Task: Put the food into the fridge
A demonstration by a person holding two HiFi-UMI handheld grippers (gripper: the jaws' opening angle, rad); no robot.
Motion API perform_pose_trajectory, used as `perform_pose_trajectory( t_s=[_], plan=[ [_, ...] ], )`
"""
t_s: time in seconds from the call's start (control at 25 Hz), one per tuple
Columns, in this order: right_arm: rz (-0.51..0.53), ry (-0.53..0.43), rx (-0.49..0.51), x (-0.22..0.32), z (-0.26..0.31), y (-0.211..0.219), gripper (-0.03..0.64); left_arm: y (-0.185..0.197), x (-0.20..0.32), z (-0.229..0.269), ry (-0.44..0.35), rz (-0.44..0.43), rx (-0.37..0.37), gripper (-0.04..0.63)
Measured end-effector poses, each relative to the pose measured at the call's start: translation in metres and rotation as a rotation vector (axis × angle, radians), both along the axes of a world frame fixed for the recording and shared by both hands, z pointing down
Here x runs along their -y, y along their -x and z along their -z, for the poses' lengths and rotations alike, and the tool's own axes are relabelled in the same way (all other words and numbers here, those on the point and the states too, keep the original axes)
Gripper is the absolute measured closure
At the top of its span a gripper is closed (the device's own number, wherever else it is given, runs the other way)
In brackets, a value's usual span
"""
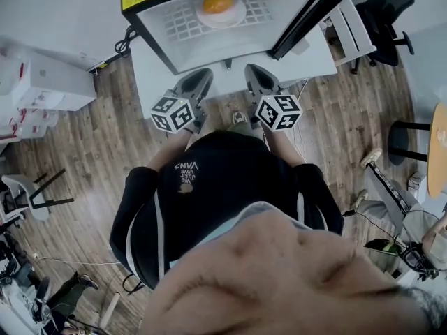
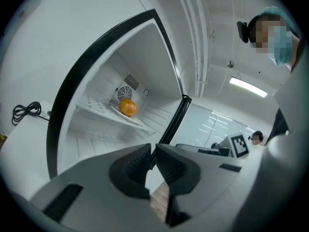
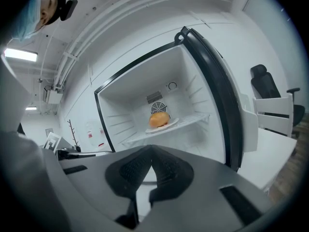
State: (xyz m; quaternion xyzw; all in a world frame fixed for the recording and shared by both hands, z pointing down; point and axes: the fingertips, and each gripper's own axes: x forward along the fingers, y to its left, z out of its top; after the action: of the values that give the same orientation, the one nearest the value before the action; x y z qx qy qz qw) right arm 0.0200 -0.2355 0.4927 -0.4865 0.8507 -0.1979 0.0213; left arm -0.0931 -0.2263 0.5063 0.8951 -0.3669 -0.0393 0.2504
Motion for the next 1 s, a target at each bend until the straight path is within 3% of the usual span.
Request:
perform_pose_trajectory(
  t_s=[1.0],
  plan=[
    [-0.016,0.003,-0.025,0.0059,-0.0039,-0.0024,0.604,0.0001,0.0050,-0.0035,-0.001,0.005,-0.004,0.555]
  ],
)
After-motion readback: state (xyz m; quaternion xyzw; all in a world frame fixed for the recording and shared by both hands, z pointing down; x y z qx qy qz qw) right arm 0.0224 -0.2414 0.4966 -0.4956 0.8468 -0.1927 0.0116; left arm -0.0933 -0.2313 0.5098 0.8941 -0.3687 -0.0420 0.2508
